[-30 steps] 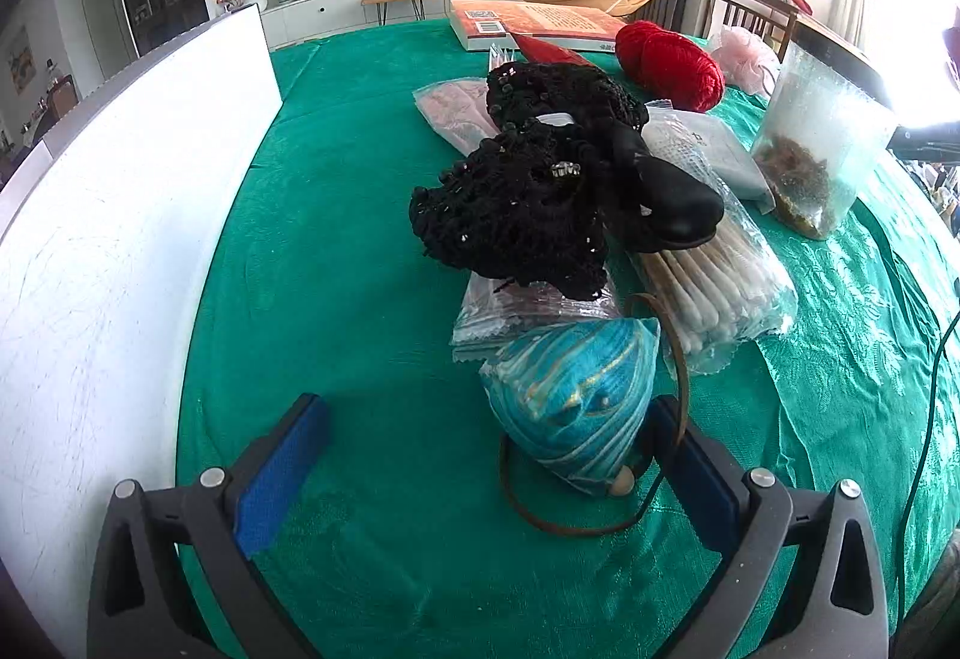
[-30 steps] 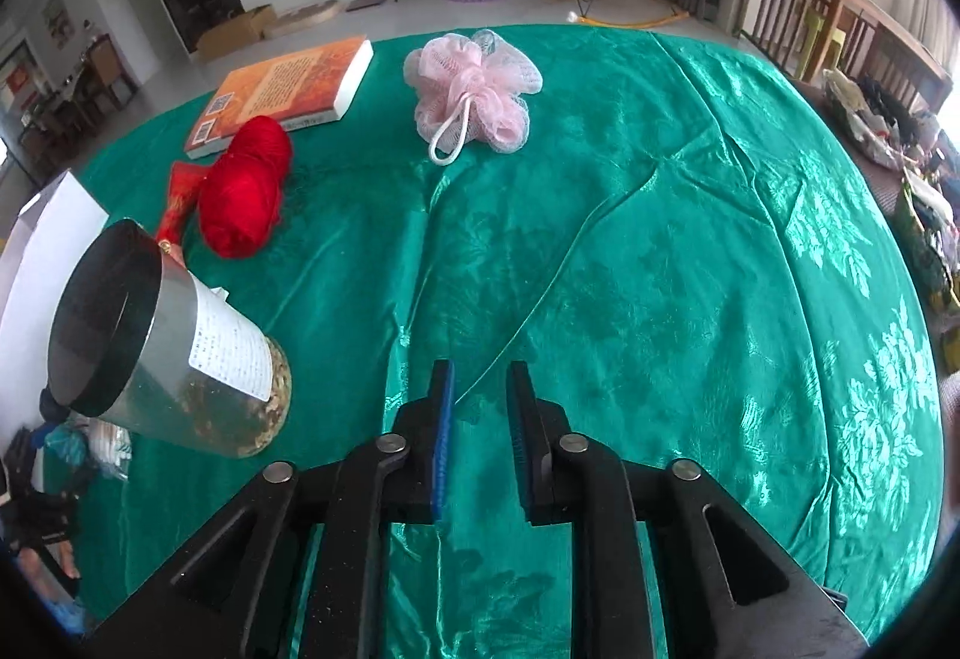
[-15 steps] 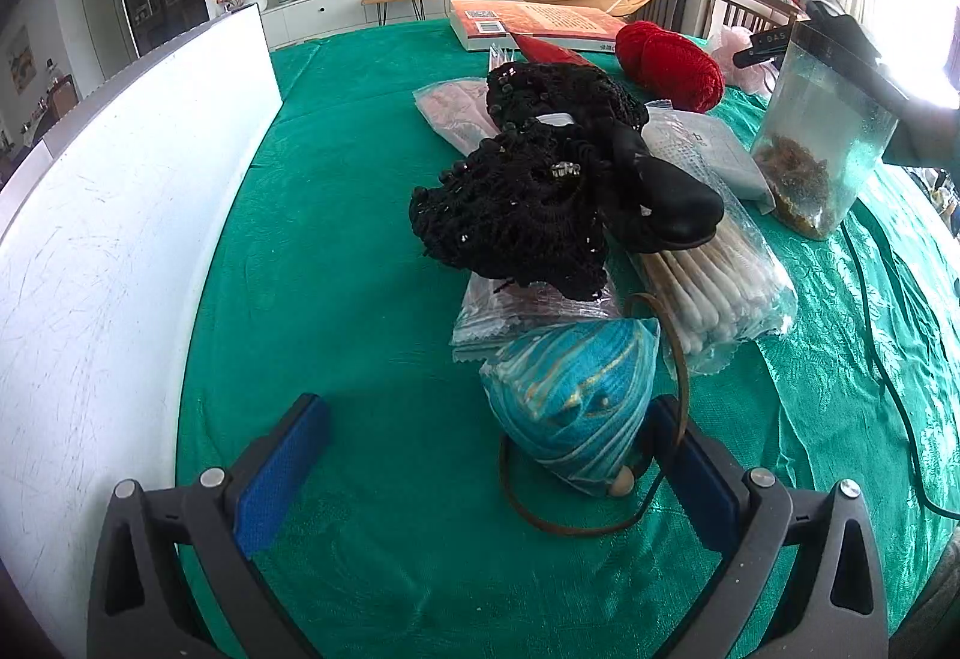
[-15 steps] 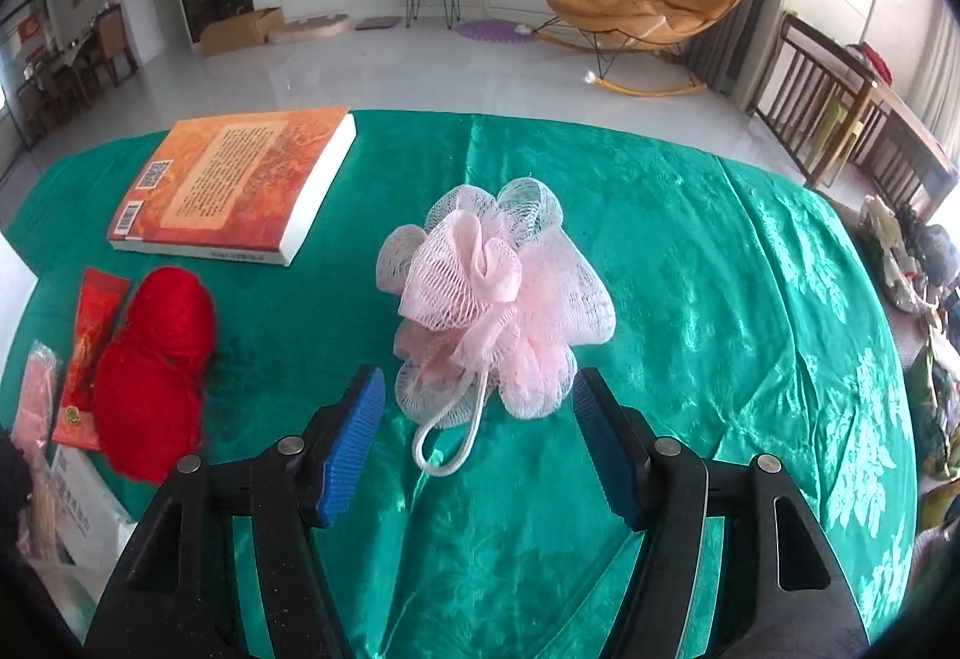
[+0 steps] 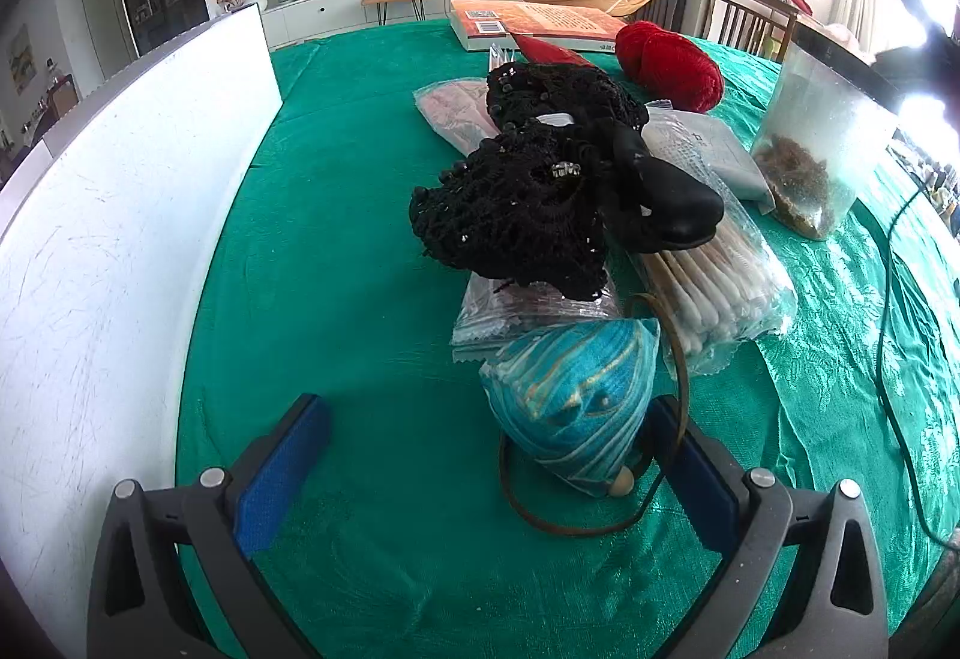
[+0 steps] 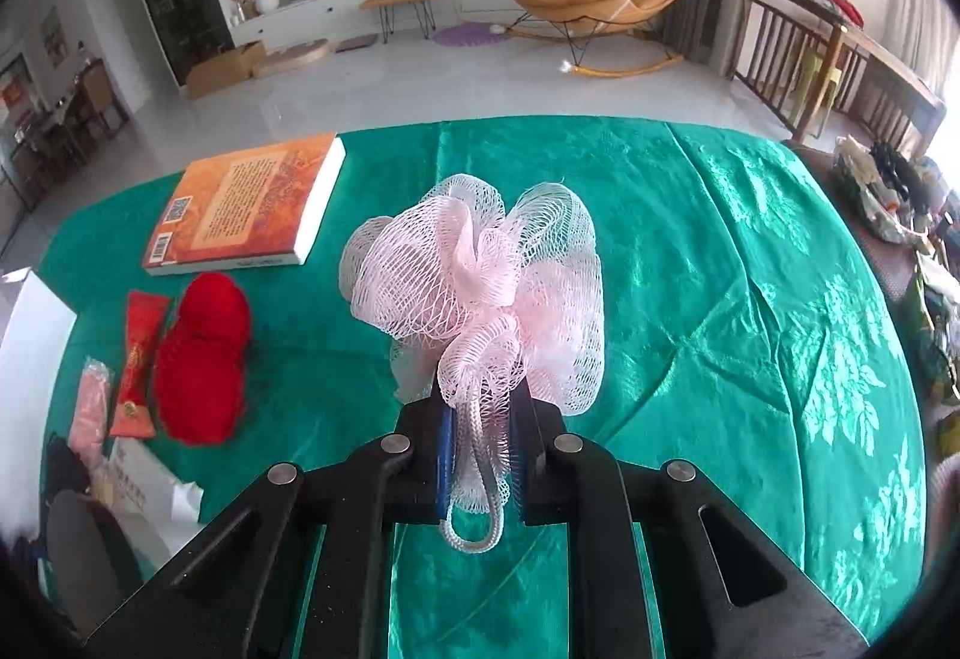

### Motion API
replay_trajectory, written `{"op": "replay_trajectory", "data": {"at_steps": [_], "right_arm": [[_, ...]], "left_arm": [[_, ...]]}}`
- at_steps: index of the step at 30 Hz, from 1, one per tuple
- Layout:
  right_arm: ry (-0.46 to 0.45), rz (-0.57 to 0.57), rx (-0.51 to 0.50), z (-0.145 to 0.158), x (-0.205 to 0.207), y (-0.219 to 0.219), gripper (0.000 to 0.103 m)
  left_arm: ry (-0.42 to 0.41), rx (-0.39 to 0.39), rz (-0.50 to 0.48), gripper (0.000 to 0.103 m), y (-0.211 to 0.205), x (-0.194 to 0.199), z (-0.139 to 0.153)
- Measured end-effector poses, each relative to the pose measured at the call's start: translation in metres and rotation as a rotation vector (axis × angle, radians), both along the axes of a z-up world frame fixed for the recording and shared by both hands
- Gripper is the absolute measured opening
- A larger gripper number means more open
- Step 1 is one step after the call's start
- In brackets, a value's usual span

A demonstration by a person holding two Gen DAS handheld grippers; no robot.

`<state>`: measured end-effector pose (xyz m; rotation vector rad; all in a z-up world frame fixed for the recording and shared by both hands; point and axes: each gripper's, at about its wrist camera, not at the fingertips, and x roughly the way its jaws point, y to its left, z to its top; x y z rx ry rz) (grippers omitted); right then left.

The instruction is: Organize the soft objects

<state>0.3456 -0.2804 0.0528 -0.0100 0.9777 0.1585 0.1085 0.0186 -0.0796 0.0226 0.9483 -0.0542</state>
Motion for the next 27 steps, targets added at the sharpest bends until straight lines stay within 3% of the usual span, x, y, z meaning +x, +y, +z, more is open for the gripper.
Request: {"op": "replay_trajectory", "data": {"at_steps": [5, 7, 9, 10, 16, 20, 27], "right_arm": [[0.137, -0.018, -0.022, -0.017, -0.089, -0.003, 0.019], [0.140, -0.034, -0.031, -0.032, -0.114, -0.004, 0.024], [0.105, -0.066, -0.030, -0.044, -0.134, -0.005, 0.051], [0.087, -0.081, -0.025, -0.049, -0.141, -0.002, 0.075], [0.029, -0.207, 0.016, -0.075, -0.180, 0.018, 0.076], [-0.056, -0.230, -0.080, -0.081, -0.193, 0.035, 0.083], [-0.050, -0.262, -0.079, -0.084, -0.194, 0.030, 0.088]], "left_arm": [[0.000, 0.000, 0.000, 0.103, 0.000, 0.000, 0.000], [0.000, 0.000, 0.000, 0.103, 0.000, 0.000, 0.000], [0.000, 0.000, 0.000, 0.103, 0.000, 0.000, 0.000], [0.000, 0.000, 0.000, 0.103, 0.000, 0.000, 0.000], [0.000, 0.000, 0.002, 0.103, 0.000, 0.000, 0.000], [0.000, 0.000, 0.004, 0.103, 0.000, 0.000, 0.000], [0.000, 0.000, 0.005, 0.103, -0.001, 0.000, 0.000]]}}
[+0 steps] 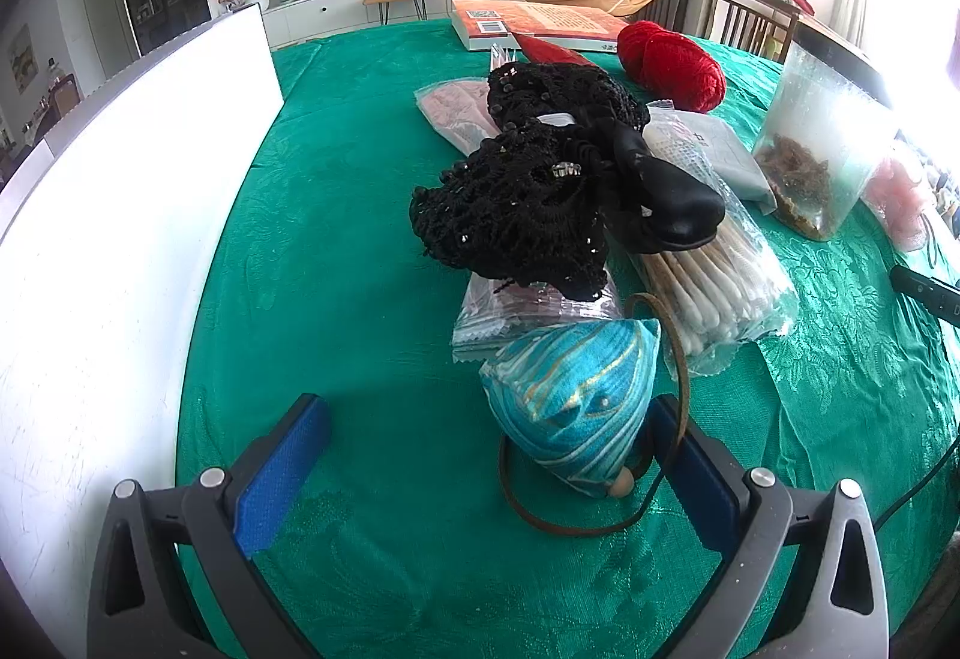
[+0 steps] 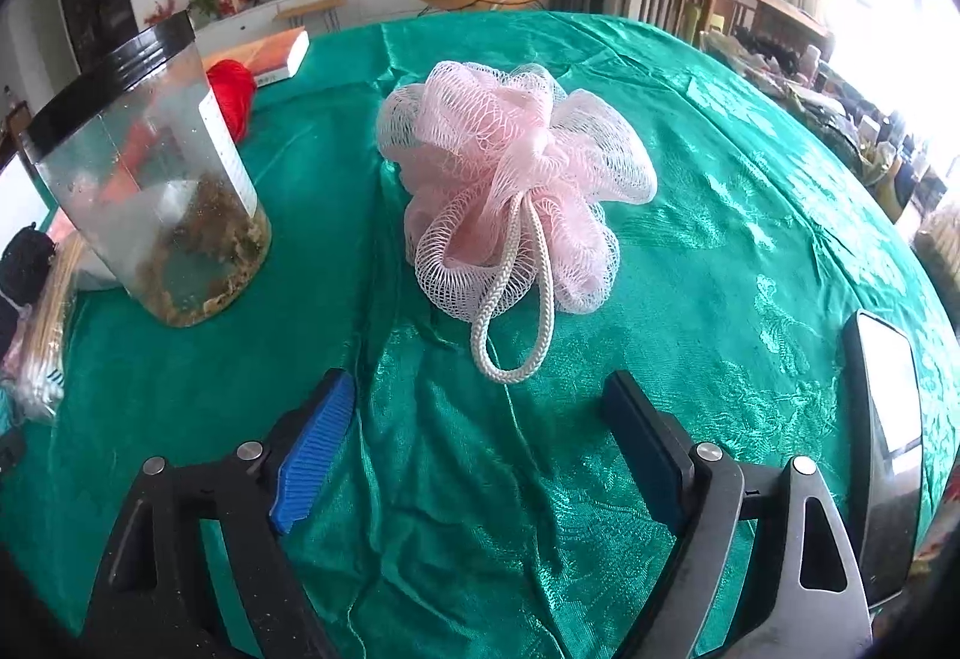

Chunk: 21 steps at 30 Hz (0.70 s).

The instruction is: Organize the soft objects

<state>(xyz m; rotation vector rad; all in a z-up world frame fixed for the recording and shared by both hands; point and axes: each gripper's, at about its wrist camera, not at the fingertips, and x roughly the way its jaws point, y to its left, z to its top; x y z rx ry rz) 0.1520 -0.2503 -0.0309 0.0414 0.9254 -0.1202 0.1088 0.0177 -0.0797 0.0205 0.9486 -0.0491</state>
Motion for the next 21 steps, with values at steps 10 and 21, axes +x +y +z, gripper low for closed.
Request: {"op": "replay_trajectory", "data": {"at_steps": [10, 21], "right_arm": [[0.001, -0.003, 0.010, 0.000, -0.001, -0.003, 0.089], [0.001, 0.000, 0.021, -0.001, -0.001, -0.005, 0.090]], "left_arm": [[0.005, 0.003, -0.003, 0.103, -0.001, -0.005, 0.000], [0.064, -0.175, -0.075, 0.103, 0.013, -0.025, 0.043]]}}
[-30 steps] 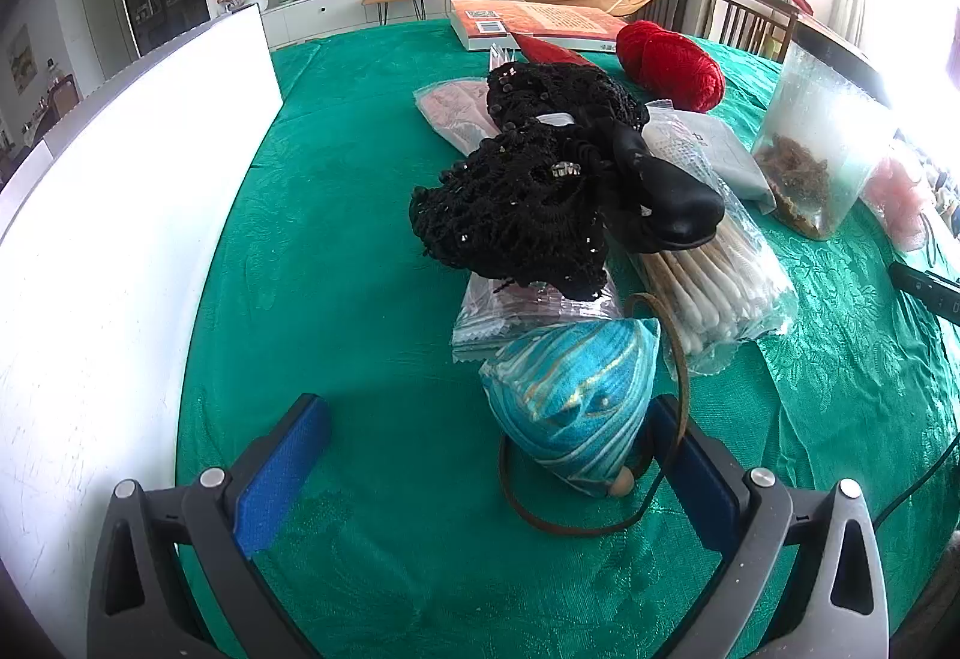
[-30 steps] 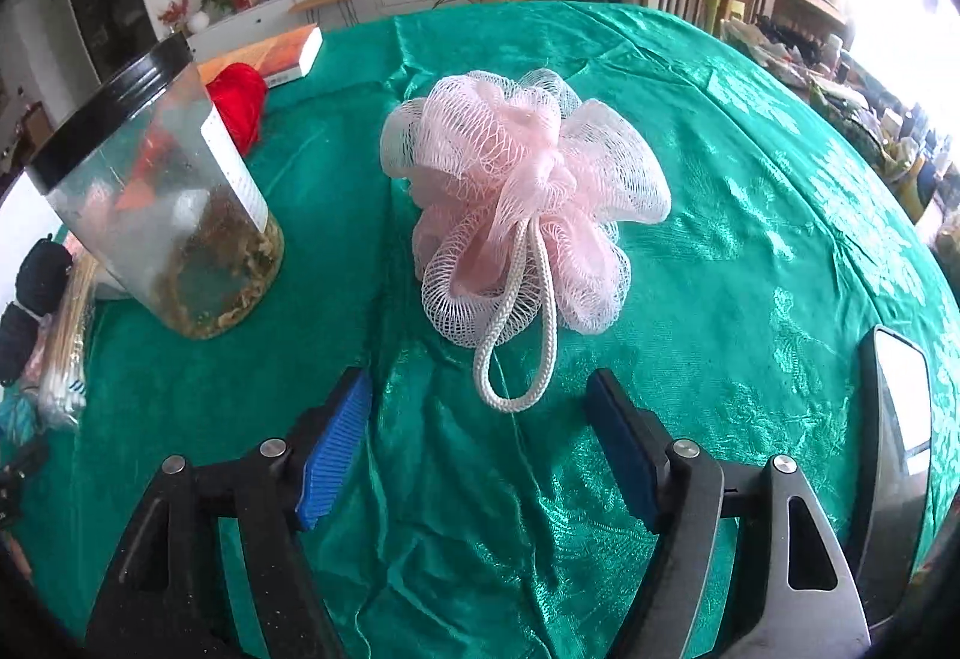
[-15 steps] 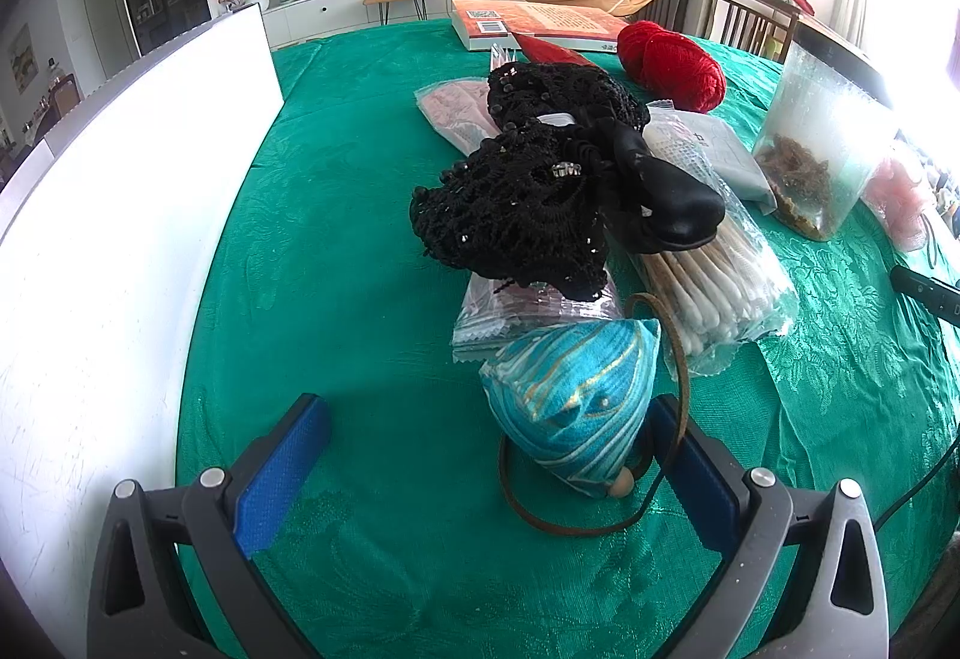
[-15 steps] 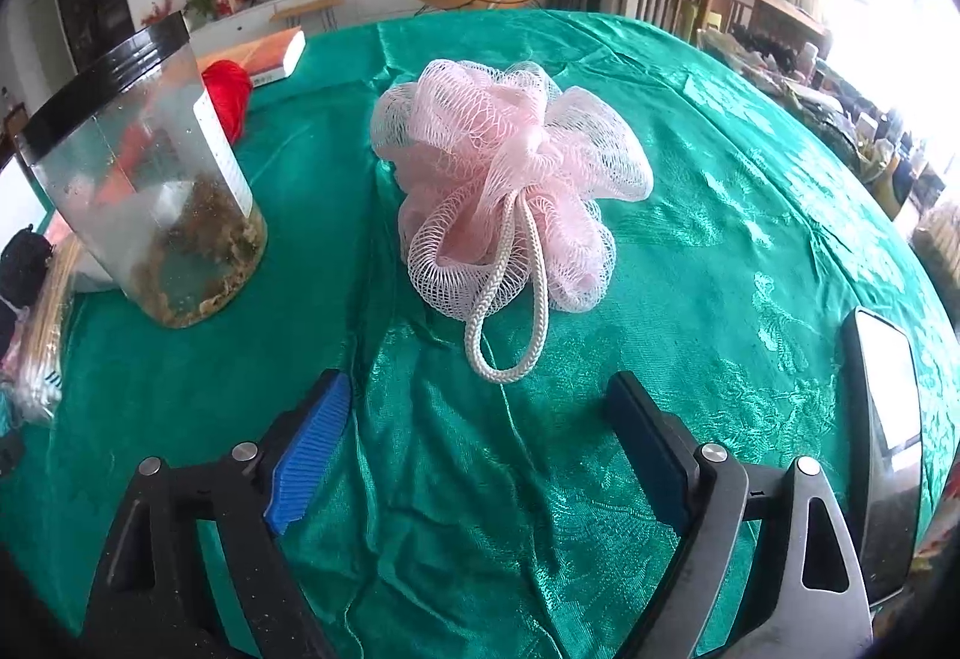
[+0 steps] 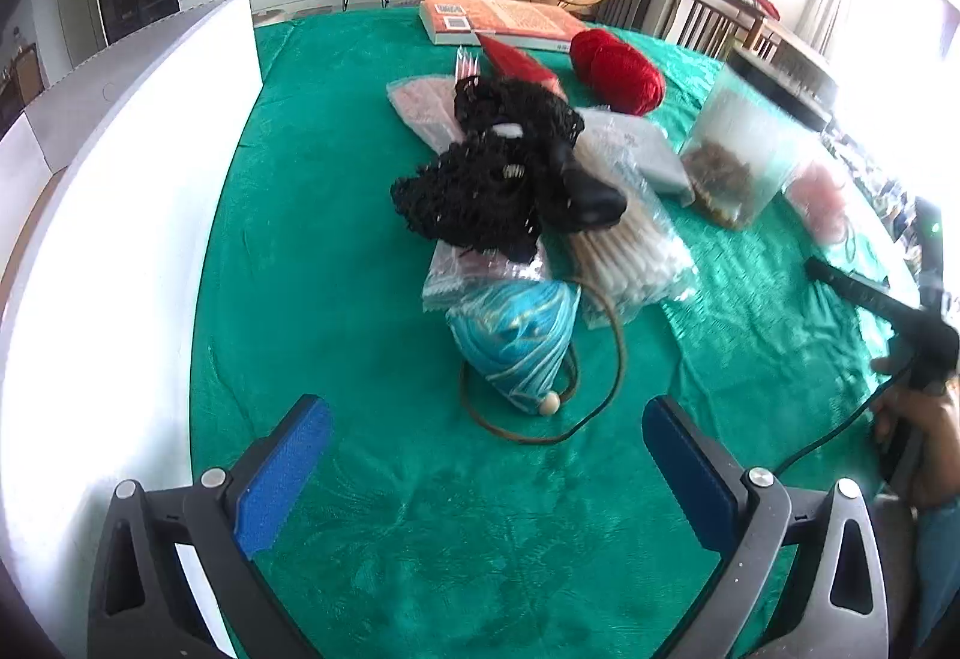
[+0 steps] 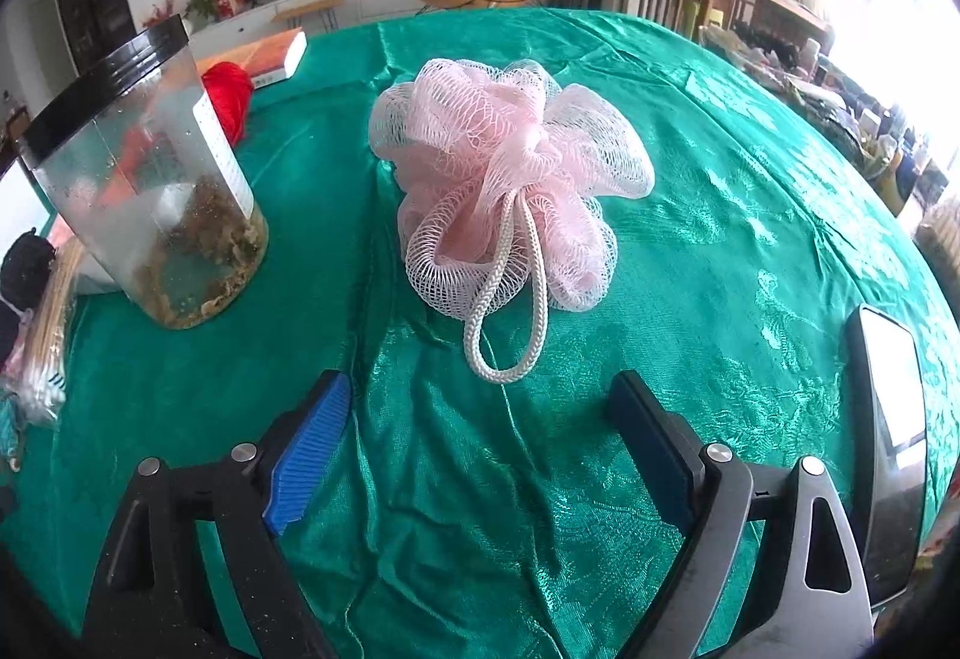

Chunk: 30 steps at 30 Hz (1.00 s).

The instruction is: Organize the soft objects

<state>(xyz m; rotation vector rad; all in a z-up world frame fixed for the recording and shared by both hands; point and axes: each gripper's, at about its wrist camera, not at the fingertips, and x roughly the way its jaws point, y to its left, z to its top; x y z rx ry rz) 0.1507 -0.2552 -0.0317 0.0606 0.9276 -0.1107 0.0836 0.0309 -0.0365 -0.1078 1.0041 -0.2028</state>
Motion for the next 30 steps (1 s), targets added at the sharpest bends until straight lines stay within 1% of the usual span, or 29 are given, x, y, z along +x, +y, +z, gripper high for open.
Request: {"op": "replay_trajectory", "data": {"at_steps": [2, 4, 6, 7, 8, 11, 14, 17, 19, 20, 21, 22, 23, 24, 25, 27, 30], "right_arm": [[0.000, 0.000, 0.000, 0.000, 0.000, 0.000, 0.090], [0.000, 0.007, 0.005, 0.000, -0.001, -0.001, 0.090], [0.031, 0.041, 0.045, 0.004, -0.002, -0.005, 0.089], [0.039, 0.056, 0.090, 0.010, -0.004, -0.009, 0.089], [0.025, 0.063, 0.131, 0.018, -0.008, -0.015, 0.089], [-0.020, 0.030, 0.146, 0.048, -0.006, -0.031, 0.089], [0.001, 0.026, 0.169, 0.070, 0.017, -0.041, 0.089], [0.048, 0.069, 0.132, 0.076, 0.049, -0.033, 0.089], [0.111, 0.099, 0.124, 0.065, 0.070, -0.025, 0.089], [0.141, 0.108, 0.127, 0.057, 0.080, -0.022, 0.086], [0.164, 0.110, 0.119, 0.049, 0.087, -0.019, 0.084], [0.185, 0.104, 0.087, 0.042, 0.092, -0.018, 0.051], [0.204, 0.093, 0.049, 0.038, 0.097, -0.017, 0.022], [0.198, 0.079, 0.052, 0.038, 0.098, -0.018, 0.022], [0.165, 0.067, 0.083, 0.046, 0.097, -0.020, 0.021], [0.089, 0.066, 0.123, 0.069, 0.091, -0.021, 0.021], [-0.014, 0.093, 0.108, 0.113, 0.083, -0.009, 0.021]], "left_arm": [[-0.018, -0.039, -0.009, 0.103, 0.000, 0.013, 0.026], [-0.043, -0.043, -0.014, 0.103, 0.000, 0.030, 0.049], [-0.026, -0.026, -0.032, 0.103, -0.002, 0.053, 0.058], [-0.008, -0.006, -0.050, 0.103, -0.006, 0.065, 0.057], [0.011, 0.026, -0.067, 0.103, -0.011, 0.077, 0.052], [0.082, 0.126, -0.098, 0.103, -0.026, 0.105, 0.031], [0.092, 0.203, -0.103, 0.103, -0.033, 0.115, 0.017], [0.113, 0.235, -0.077, 0.103, -0.034, 0.125, 0.008], [0.133, 0.237, -0.077, 0.103, -0.035, 0.131, 0.004], [0.137, 0.235, -0.082, 0.100, -0.035, 0.133, 0.003], [0.132, 0.225, -0.089, 0.092, -0.036, 0.134, 0.003], [0.124, 0.205, -0.090, 0.056, -0.034, 0.135, 0.005], [0.134, 0.158, -0.089, 0.038, -0.030, 0.137, 0.006], [0.133, 0.130, -0.069, 0.038, -0.025, 0.139, 0.009], [0.119, 0.101, -0.057, 0.037, -0.020, 0.140, 0.013], [0.085, 0.048, -0.049, 0.036, -0.013, 0.139, 0.025], [0.022, -0.034, -0.043, 0.036, -0.001, 0.130, 0.054]]}}
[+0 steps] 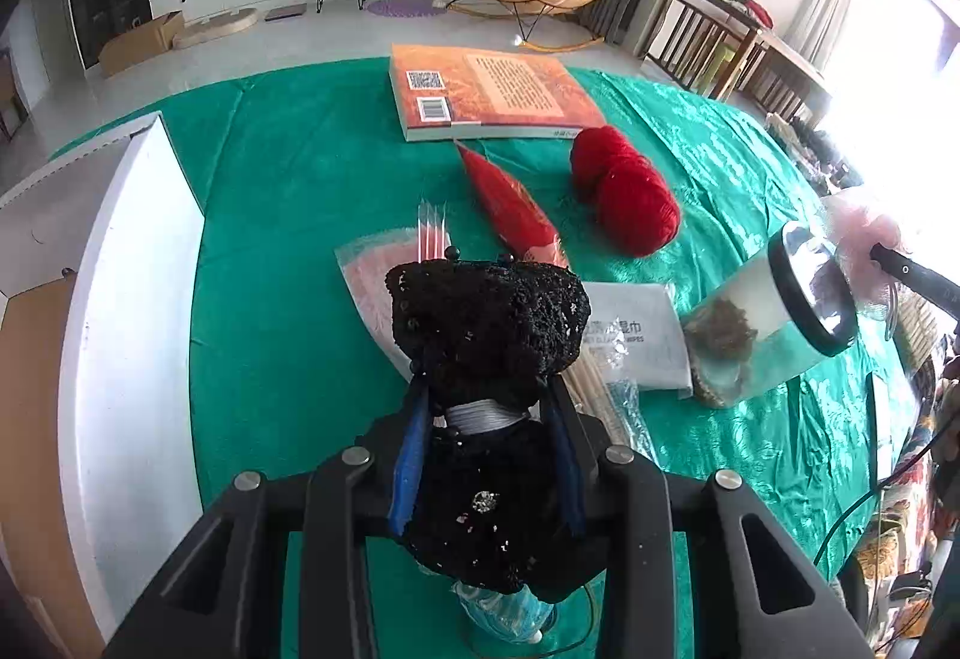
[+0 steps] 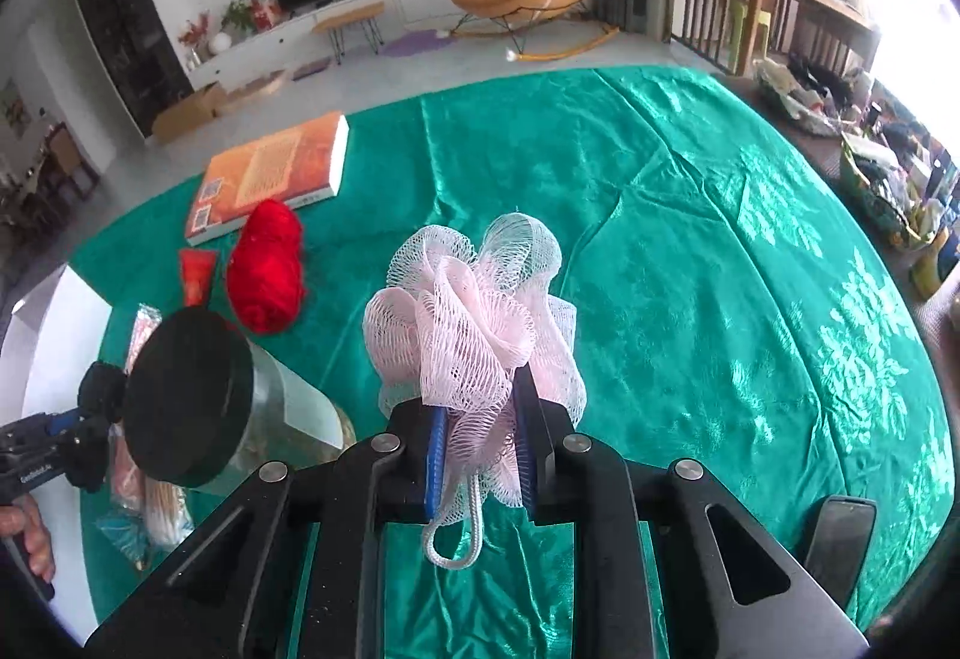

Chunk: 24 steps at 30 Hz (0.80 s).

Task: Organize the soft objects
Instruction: 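Carry the puff and black knitted item over the white box and release, then bring both open tools back over the table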

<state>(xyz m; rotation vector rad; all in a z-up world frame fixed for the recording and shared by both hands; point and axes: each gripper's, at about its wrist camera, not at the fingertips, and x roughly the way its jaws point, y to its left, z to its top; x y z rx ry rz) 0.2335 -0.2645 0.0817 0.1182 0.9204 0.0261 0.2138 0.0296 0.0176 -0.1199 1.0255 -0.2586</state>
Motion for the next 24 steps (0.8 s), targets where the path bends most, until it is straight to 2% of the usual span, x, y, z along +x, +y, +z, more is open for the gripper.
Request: {"op": "replay_trajectory", "data": {"at_steps": [4, 7, 11, 15, 16, 18, 19, 20, 22, 24], "right_arm": [[-0.063, 0.079, 0.004, 0.052, -0.009, 0.035, 0.021], [-0.078, 0.181, 0.028, 0.076, -0.025, 0.086, 0.021], [-0.060, 0.345, 0.179, 0.086, -0.053, 0.175, 0.021], [-0.012, 0.531, 0.341, 0.084, -0.082, 0.279, 0.021], [0.001, 0.577, 0.364, 0.082, -0.090, 0.305, 0.022], [0.038, 0.663, 0.407, 0.074, -0.105, 0.353, 0.030], [0.066, 0.694, 0.429, 0.068, -0.111, 0.372, 0.048], [0.101, 0.727, 0.464, 0.061, -0.115, 0.389, 0.075], [0.136, 0.753, 0.494, 0.052, -0.120, 0.410, 0.076], [0.120, 0.761, 0.468, 0.048, -0.125, 0.414, 0.076]], "left_arm": [[-0.083, -0.102, 0.013, 0.036, 0.027, -0.025, 0.045], [-0.132, -0.129, 0.042, 0.036, 0.063, -0.054, 0.073], [-0.166, -0.082, 0.146, 0.036, 0.137, -0.102, 0.096], [-0.169, 0.072, 0.313, 0.037, 0.215, -0.150, 0.099], [-0.160, 0.119, 0.355, 0.041, 0.231, -0.160, 0.096], [-0.128, 0.172, 0.419, 0.066, 0.257, -0.174, 0.086], [-0.123, 0.180, 0.448, 0.090, 0.268, -0.180, 0.081], [-0.130, 0.184, 0.476, 0.098, 0.276, -0.186, 0.077], [-0.137, 0.192, 0.518, 0.098, 0.285, -0.194, 0.071], [-0.148, 0.180, 0.534, 0.098, 0.283, -0.197, 0.069]]}}
